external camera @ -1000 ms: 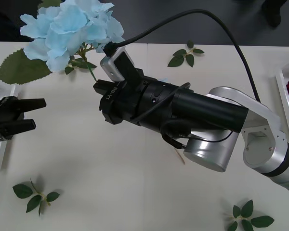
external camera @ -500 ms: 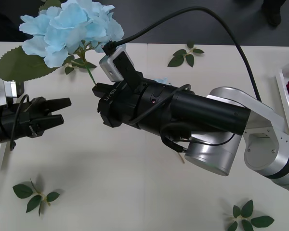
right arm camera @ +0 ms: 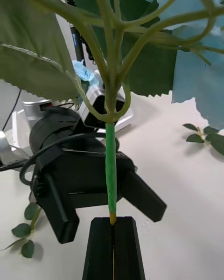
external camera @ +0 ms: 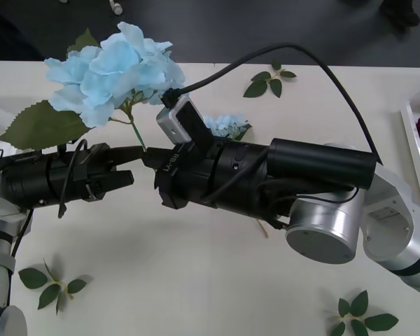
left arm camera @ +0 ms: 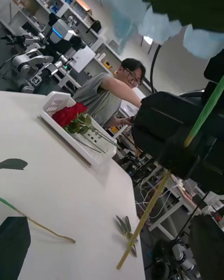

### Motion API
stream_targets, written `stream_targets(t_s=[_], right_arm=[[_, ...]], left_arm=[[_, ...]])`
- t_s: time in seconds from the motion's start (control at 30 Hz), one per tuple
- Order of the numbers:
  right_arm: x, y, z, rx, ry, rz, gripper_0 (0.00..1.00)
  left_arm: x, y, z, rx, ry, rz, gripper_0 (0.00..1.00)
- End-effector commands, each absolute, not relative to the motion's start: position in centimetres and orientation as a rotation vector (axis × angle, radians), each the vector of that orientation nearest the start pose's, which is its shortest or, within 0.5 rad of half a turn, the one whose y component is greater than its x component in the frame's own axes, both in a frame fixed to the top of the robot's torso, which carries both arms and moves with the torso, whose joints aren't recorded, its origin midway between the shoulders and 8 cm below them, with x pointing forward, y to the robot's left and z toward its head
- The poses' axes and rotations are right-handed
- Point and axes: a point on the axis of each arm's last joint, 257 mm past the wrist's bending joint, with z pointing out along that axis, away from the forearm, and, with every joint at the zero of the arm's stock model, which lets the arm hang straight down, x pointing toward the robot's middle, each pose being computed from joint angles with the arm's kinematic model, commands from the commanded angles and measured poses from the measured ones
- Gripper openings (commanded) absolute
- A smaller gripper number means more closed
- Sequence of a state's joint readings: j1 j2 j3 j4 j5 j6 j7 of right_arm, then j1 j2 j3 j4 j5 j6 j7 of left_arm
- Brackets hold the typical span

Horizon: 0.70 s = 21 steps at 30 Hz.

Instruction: Put the red flowers into the right box and the blue flowers into the left box

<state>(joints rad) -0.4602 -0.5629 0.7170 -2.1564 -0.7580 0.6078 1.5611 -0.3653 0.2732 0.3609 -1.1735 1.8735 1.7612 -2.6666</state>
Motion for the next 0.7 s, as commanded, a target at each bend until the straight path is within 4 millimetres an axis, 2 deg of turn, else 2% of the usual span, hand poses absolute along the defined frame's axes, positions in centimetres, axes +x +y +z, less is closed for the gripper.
stream_targets(t_s=[0.03, 0.43, 0.7], right_arm=[[35.9, 11.5, -8.2, -1.055, 1.462, 0.796, 0.00], [36.2, 11.8, -8.5, -1.033, 1.474, 0.855, 0.00], [36.2, 11.8, -8.6, -1.034, 1.475, 0.858, 0.00]], left_arm=[[39.8, 11.8, -12.8, 0.869, 1.343, -1.477, 1.00], [38.1, 9.8, -13.0, 0.929, 1.319, -1.552, 1.00], [37.5, 8.8, -13.9, 0.941, 1.339, -1.578, 1.00]])
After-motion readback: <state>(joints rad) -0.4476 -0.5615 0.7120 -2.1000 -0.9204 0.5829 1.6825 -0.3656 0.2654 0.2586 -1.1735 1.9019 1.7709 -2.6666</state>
